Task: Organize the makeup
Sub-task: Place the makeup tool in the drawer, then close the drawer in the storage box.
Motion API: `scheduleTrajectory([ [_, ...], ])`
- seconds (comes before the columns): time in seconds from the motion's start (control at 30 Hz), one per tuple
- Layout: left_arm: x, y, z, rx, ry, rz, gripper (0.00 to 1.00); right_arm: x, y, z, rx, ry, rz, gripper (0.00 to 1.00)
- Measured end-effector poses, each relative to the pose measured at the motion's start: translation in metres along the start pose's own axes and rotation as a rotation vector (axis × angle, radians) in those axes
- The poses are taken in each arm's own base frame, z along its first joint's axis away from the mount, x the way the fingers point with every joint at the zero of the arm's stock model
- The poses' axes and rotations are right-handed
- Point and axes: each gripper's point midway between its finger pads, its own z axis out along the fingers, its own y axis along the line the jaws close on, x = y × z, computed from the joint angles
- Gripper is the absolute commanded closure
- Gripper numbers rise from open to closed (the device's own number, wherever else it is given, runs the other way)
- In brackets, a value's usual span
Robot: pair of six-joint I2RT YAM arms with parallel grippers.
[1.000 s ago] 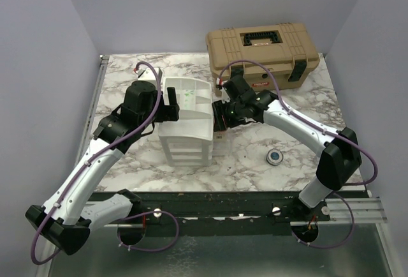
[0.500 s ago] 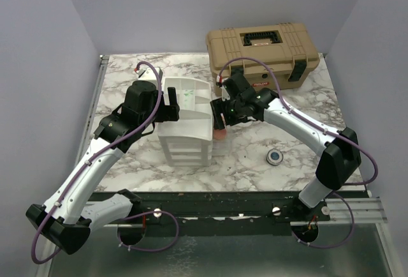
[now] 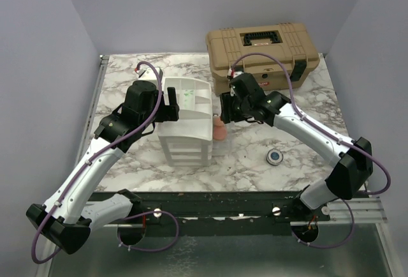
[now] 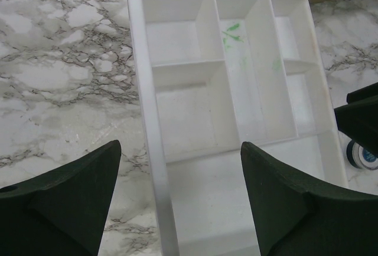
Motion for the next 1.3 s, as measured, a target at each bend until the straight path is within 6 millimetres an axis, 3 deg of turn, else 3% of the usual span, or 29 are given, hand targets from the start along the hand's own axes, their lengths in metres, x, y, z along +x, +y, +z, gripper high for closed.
scheduleTrajectory([
  [0.2,0.0,0.0,0.0,0.0,0.0,0.0,0.21,-0.004,-0.028,-0.006,0.151,-0.085,0.114,0.4],
  [0.5,0.002,0.001,0.0,-0.004,0.008,0.002,0.23,0.03,-0.061,0.007,0.156,-0.117,0.407,0.47],
  [0.6,0.003,0.003,-0.001,-0.014,0.011,0.003,0.21,0.033,-0.07,0.008,0.143,-0.13,0.484,0.48],
  [0.77,0.004,0.01,-0.005,-0.042,0.008,0.004,0.2,0.028,-0.076,0.013,0.102,-0.151,0.579,0.49],
  [1.0,0.003,0.014,-0.009,-0.064,-0.005,0.003,0.2,0.045,-0.083,0.024,0.062,-0.107,0.68,0.51],
  [1.3,0.008,0.016,-0.005,-0.069,0.013,0.008,0.2,0.06,-0.066,0.05,-0.028,0.013,0.691,0.49],
])
